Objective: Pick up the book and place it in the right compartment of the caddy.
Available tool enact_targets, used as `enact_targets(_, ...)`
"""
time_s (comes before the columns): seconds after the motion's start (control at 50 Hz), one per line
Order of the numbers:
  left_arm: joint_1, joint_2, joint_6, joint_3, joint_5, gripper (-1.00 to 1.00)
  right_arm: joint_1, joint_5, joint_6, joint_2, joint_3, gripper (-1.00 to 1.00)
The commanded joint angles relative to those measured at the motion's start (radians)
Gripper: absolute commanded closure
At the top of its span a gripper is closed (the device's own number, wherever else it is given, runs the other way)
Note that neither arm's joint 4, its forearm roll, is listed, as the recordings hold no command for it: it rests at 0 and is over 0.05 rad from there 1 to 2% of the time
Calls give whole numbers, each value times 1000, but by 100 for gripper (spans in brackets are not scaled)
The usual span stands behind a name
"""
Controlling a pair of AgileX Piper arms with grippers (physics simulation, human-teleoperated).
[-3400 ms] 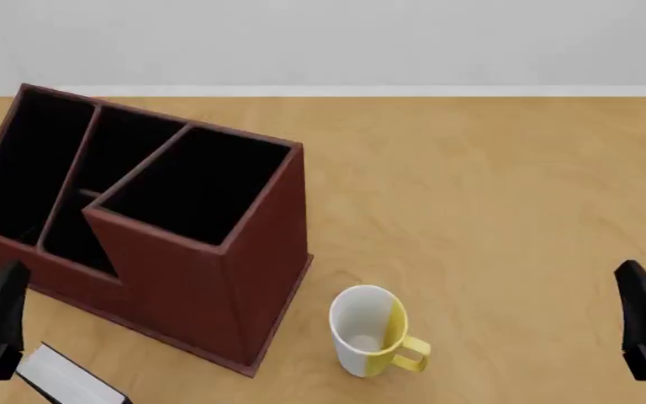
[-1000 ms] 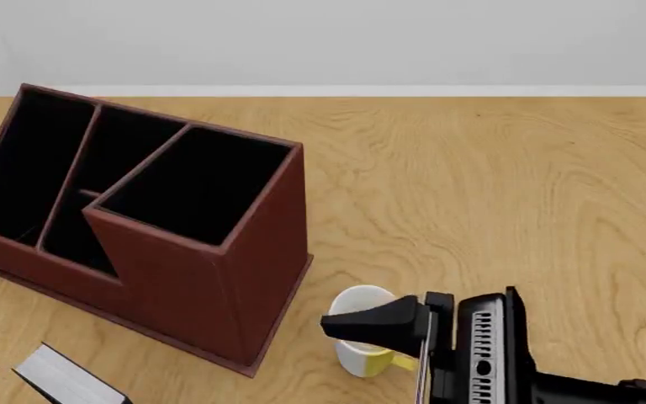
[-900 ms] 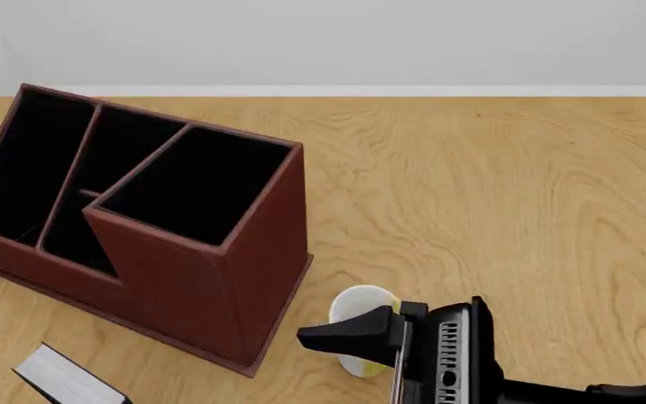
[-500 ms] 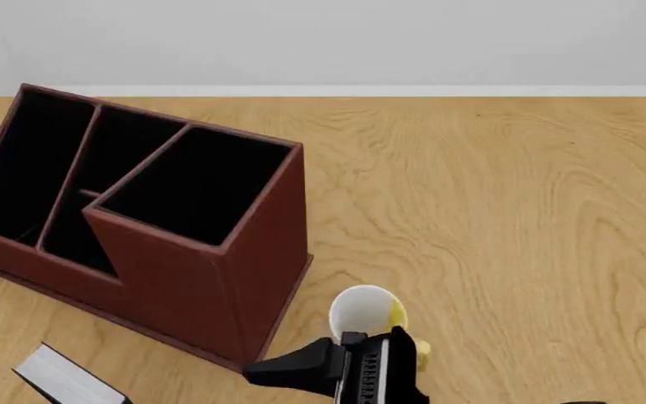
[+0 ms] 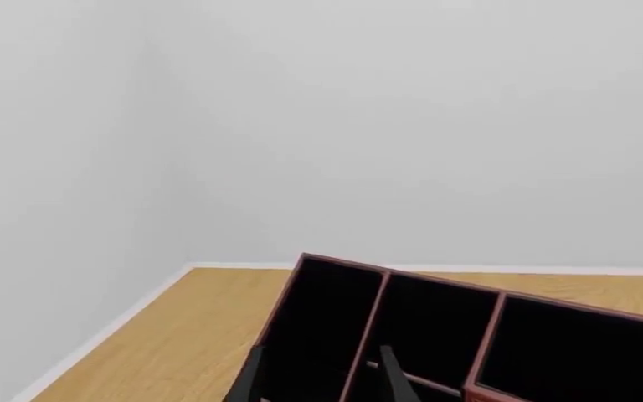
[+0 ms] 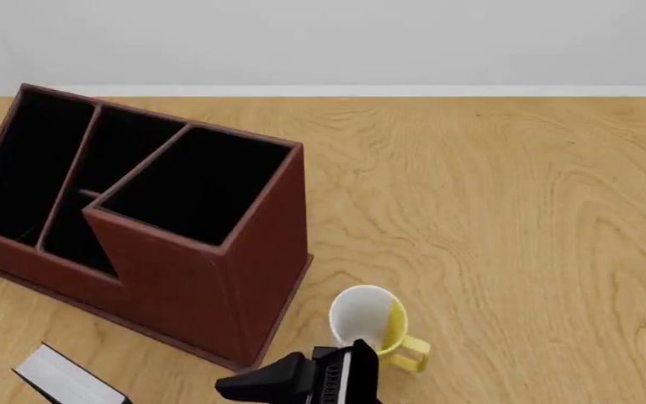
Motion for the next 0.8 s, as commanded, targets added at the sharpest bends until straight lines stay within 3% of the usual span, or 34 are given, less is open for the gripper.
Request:
enact_targets(0.02, 10, 0, -1, -3, 1, -100, 11, -32, 9, 65, -23, -100)
enact_targets(0.46, 31, 0, -3, -9, 4, -100, 47, -25, 11, 152, -118, -100)
enact_targets(0.8, 57, 0, -11, 3, -6, -100, 1, -51, -2, 194, -125, -100)
